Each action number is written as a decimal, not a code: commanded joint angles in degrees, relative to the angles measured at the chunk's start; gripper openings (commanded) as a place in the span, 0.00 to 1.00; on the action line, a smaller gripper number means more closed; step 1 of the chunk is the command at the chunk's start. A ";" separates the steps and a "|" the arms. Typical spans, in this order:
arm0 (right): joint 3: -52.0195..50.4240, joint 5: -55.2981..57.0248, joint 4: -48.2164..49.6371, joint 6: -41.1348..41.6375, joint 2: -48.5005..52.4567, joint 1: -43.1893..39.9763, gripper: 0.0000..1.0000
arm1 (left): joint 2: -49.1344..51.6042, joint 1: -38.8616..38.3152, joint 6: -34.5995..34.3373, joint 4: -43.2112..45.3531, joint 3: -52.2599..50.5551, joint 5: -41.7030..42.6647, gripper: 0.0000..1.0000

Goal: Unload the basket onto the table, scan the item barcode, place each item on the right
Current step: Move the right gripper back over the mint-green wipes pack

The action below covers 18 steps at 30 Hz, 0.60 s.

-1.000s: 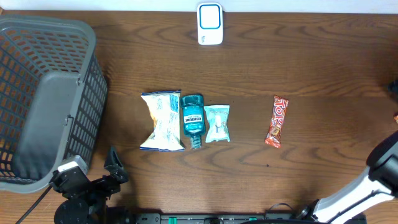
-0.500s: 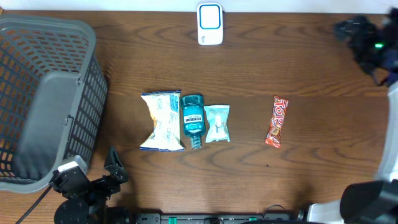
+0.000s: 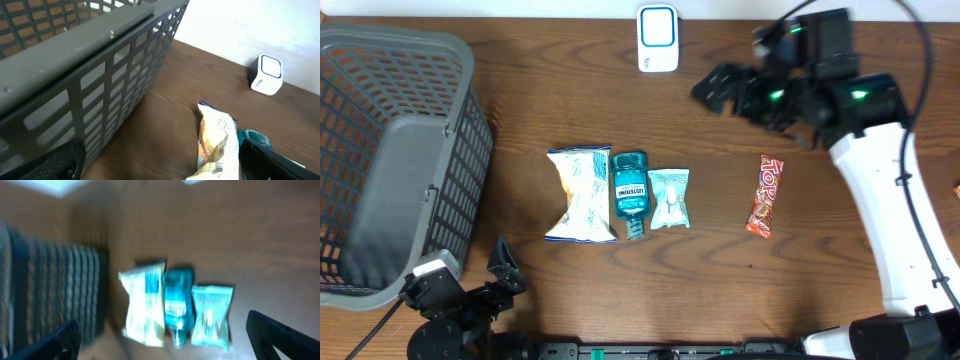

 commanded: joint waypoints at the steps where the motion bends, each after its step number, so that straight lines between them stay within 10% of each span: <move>1: 0.52 3.89 -3.74 -5.97 -0.13 5.42 0.99 | -0.39 0.28 0.11 0.00 0.00 -0.72 0.98; 18: -10.25 19.47 -3.72 -5.92 -0.13 23.87 0.99 | -0.39 0.28 0.11 0.00 0.00 -0.74 0.98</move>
